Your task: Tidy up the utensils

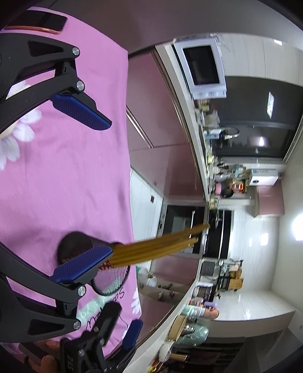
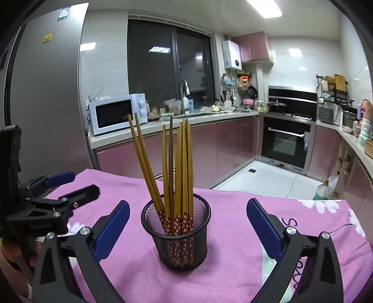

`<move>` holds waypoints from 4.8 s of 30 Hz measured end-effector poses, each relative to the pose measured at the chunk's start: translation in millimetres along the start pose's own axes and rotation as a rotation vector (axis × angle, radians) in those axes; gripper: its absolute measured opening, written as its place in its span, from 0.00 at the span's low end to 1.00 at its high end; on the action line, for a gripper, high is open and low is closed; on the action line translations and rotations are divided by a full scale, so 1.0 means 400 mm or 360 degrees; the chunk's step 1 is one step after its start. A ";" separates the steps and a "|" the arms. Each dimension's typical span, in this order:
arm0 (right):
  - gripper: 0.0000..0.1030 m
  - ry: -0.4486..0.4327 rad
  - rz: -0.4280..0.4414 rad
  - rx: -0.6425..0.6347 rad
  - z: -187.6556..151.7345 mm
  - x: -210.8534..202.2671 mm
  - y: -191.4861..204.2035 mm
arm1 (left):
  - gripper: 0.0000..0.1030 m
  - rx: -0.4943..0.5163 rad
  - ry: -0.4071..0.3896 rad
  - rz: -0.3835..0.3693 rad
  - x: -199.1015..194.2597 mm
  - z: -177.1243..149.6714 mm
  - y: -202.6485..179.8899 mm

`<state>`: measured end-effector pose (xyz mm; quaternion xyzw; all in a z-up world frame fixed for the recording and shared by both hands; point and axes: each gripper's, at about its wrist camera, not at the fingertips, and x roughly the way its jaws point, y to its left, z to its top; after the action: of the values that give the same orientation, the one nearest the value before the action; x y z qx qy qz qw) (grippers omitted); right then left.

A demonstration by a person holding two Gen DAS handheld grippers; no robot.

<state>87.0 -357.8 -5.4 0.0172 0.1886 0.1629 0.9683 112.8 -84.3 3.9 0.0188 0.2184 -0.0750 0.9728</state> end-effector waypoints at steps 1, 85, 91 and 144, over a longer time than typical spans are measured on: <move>0.94 -0.0011 -0.0007 -0.0003 -0.008 -0.009 0.002 | 0.95 0.0001 -0.0019 0.0020 -0.014 -0.009 0.005; 0.94 -0.0229 -0.0149 -0.0098 -0.061 -0.100 0.135 | 0.95 -0.0063 -0.0327 0.0188 -0.223 -0.103 0.012; 0.94 -0.0230 -0.0150 -0.0096 -0.065 -0.102 0.134 | 0.95 -0.0064 -0.0324 0.0188 -0.222 -0.102 0.013; 0.94 -0.0226 -0.0161 -0.0083 -0.061 -0.098 0.145 | 0.95 -0.0059 -0.0317 0.0183 -0.219 -0.108 0.011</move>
<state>25.8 -316.0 -8.3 -0.0062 0.1157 0.1169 0.9864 17.0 -64.9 2.2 0.0056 0.1205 -0.0166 0.9926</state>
